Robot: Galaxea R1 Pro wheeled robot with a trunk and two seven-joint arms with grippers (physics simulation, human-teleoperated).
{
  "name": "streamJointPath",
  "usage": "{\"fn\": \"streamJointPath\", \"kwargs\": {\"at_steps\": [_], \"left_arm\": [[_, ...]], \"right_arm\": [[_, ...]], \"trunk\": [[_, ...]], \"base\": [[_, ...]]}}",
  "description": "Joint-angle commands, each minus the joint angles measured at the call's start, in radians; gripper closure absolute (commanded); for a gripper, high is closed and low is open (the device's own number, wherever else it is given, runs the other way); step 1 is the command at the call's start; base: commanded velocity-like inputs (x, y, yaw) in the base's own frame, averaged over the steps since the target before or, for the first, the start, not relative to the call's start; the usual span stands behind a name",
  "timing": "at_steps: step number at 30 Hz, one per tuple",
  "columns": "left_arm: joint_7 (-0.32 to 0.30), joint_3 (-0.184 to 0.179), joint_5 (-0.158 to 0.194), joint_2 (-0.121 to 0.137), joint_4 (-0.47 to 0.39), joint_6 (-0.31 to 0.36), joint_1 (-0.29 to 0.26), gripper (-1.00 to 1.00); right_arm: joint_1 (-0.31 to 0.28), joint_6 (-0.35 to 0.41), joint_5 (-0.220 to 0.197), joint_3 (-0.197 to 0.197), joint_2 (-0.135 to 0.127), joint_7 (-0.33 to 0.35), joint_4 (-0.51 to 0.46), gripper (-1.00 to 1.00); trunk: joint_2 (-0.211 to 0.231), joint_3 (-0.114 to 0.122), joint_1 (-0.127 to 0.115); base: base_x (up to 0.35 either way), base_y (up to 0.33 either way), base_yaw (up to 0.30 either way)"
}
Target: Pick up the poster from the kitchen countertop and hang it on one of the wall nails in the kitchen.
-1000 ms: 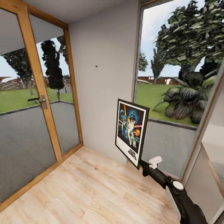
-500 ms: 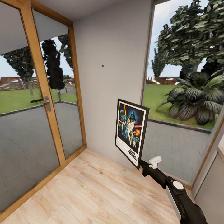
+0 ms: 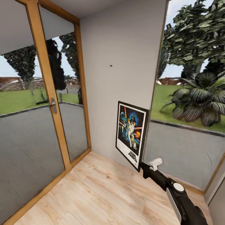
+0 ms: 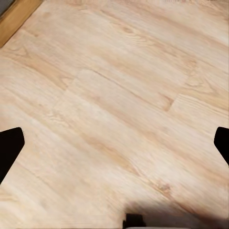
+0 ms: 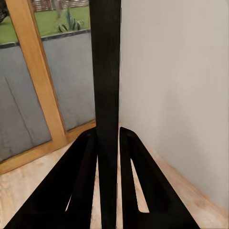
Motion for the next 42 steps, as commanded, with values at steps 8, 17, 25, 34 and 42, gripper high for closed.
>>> {"fn": "streamJointPath", "kwargs": {"at_steps": [8, 17, 25, 34, 42], "left_arm": [[-0.001, 0.0, 0.0, 0.0, 0.0, -0.002, 0.0, -1.0], [-0.001, 0.0, 0.0, 0.0, 0.0, -0.002, 0.0, -1.0], [-0.001, 0.001, 0.0, 0.0, -0.001, -0.002, 0.0, -1.0], [-0.001, 0.002, 0.0, 0.0, -0.002, -0.002, 0.0, -1.0], [-0.001, 0.002, 0.0, 0.0, -0.002, -0.002, 0.0, -1.0]], "right_arm": [[-0.001, 0.001, -0.004, -0.004, 0.0, 0.008, 0.001, 1.0], [-0.001, 0.001, -0.004, -0.004, 0.0, 0.008, 0.001, 1.0], [-0.001, 0.004, -0.002, -0.004, 0.0, 0.008, 0.001, 1.0], [0.0, 0.001, -0.006, -0.002, 0.0, 0.008, 0.001, 1.0], [0.0, 0.001, -0.007, -0.002, 0.0, 0.008, 0.001, 1.0]], "trunk": [[0.0, 0.0, 0.001], [0.0, 0.002, 0.001], [0.0, 0.002, 0.001], [0.0, 0.003, 0.001], [0.0, 0.006, 0.001]], "base": [[0.14, 0.325, -0.055], [0.138, 0.326, -0.194], [0.137, 0.326, -0.043], [0.136, 0.326, -0.042], [0.135, 0.326, -0.265]]}}
